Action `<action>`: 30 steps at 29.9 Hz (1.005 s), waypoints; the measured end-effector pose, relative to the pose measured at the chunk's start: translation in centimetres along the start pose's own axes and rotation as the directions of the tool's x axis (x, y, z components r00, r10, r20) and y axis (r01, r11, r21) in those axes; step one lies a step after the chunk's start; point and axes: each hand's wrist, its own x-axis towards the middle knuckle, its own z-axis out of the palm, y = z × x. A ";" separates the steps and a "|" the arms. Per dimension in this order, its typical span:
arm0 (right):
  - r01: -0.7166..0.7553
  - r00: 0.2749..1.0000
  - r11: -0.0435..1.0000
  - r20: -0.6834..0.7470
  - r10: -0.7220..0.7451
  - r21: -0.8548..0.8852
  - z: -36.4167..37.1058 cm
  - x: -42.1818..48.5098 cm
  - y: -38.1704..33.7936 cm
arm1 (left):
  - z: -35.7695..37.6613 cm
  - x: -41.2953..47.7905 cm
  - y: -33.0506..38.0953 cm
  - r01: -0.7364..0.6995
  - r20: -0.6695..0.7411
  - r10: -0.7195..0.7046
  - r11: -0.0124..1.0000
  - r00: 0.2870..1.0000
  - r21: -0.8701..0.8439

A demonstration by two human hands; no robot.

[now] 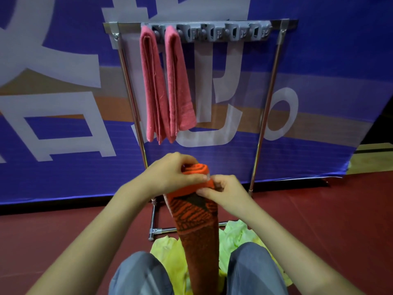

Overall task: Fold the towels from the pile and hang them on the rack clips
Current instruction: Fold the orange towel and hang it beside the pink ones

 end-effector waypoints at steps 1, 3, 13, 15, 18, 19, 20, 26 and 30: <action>0.000 1.000 0.999 0.004 0.000 0.043 0.1 0.1 -0.3 | -0.1 0.3 0.2 -0.027 -0.032 0.028 0.999 0.999 0.035; -0.013 1.000 0.989 0.006 0.012 0.148 0.1 0.4 -0.3 | -0.7 0.5 0.6 -0.056 -0.146 0.066 0.996 0.987 0.073; -0.384 0.899 0.923 0.239 0.367 0.027 1.0 -1.7 8.3 | -8.2 1.1 -0.5 -0.088 -0.632 0.131 0.991 0.764 0.098; -0.389 0.904 0.920 0.211 0.373 0.040 1.3 -1.6 9.2 | -9.2 0.9 -1.4 -0.034 -0.646 0.110 0.991 0.755 0.130; -0.362 0.917 0.932 0.190 0.352 0.025 1.2 -1.4 9.0 | -9.1 0.4 -2.7 0.036 -0.639 0.085 0.984 0.764 0.174; -0.346 0.922 0.938 0.194 0.336 0.019 1.1 -1.3 8.7 | -8.7 0.3 -3.1 0.070 -0.628 0.067 0.979 0.776 0.190; -0.331 0.927 0.943 0.196 0.321 0.022 0.9 -1.2 8.3 | -8.0 0.1 -3.5 0.115 -0.606 0.039 0.970 0.795 0.213; -0.246 0.940 0.965 0.266 0.213 0.097 0.1 0.1 4.1 | -1.6 -0.1 -5.5 0.180 -0.231 -0.140 0.970 0.963 0.161; -0.191 0.948 0.972 0.283 0.146 0.137 -0.9 1.0 1.3 | 2.3 0.2 -3.5 0.036 0.067 -0.018 0.961 0.998 -0.274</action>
